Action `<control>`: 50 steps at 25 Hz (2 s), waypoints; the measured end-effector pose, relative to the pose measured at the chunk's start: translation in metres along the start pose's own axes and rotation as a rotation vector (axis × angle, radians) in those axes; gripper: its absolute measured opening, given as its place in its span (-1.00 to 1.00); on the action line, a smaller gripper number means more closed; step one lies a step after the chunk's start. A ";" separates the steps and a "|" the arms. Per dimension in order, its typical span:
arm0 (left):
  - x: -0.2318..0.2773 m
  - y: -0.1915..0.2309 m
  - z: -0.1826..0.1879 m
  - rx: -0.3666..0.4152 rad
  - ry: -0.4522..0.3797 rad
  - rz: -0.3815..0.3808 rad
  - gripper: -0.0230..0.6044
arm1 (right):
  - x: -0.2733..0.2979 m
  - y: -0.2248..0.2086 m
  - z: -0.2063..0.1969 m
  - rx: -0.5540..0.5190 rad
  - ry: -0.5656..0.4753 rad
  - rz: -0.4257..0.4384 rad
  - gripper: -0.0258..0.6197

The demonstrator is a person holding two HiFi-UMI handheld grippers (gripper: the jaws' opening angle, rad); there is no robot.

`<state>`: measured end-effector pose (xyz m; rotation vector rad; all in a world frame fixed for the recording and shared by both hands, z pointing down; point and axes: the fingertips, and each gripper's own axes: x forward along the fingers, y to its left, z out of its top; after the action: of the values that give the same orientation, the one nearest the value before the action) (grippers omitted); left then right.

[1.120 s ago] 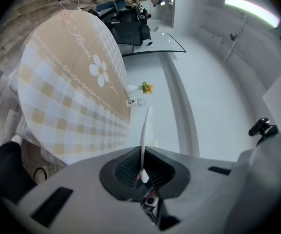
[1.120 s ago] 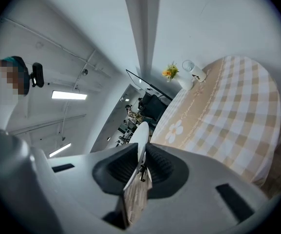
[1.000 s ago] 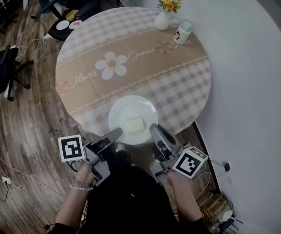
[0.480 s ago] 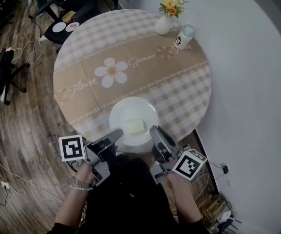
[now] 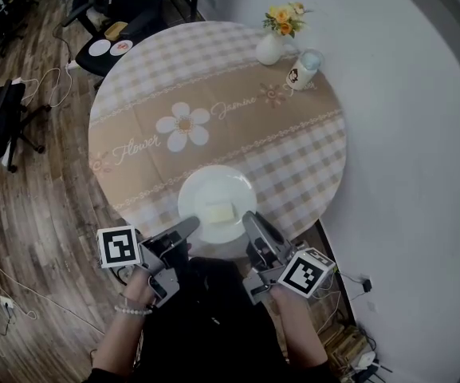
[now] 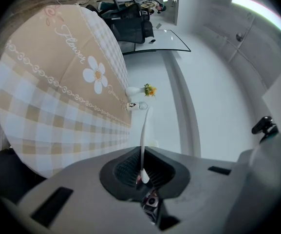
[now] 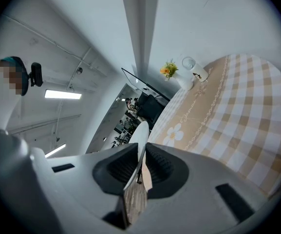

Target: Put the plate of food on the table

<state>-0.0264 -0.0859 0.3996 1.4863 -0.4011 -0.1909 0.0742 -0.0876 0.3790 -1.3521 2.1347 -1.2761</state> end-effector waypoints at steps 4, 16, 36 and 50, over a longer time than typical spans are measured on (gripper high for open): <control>0.004 0.003 -0.001 -0.008 -0.009 0.010 -0.90 | 0.000 -0.005 0.002 0.008 0.022 0.004 -0.83; 0.017 0.009 -0.003 -0.010 -0.038 0.034 -0.90 | 0.002 -0.024 0.005 0.018 0.072 0.012 -0.83; 0.031 0.050 0.015 -0.059 -0.047 0.072 -0.90 | 0.028 -0.065 -0.010 0.067 0.136 -0.038 -0.84; 0.055 0.094 0.038 0.036 0.040 0.112 -0.90 | 0.049 -0.115 -0.024 0.097 0.168 -0.108 -0.83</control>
<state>-0.0018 -0.1336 0.5018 1.4957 -0.4563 -0.0658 0.0989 -0.1341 0.4950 -1.3799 2.0998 -1.5652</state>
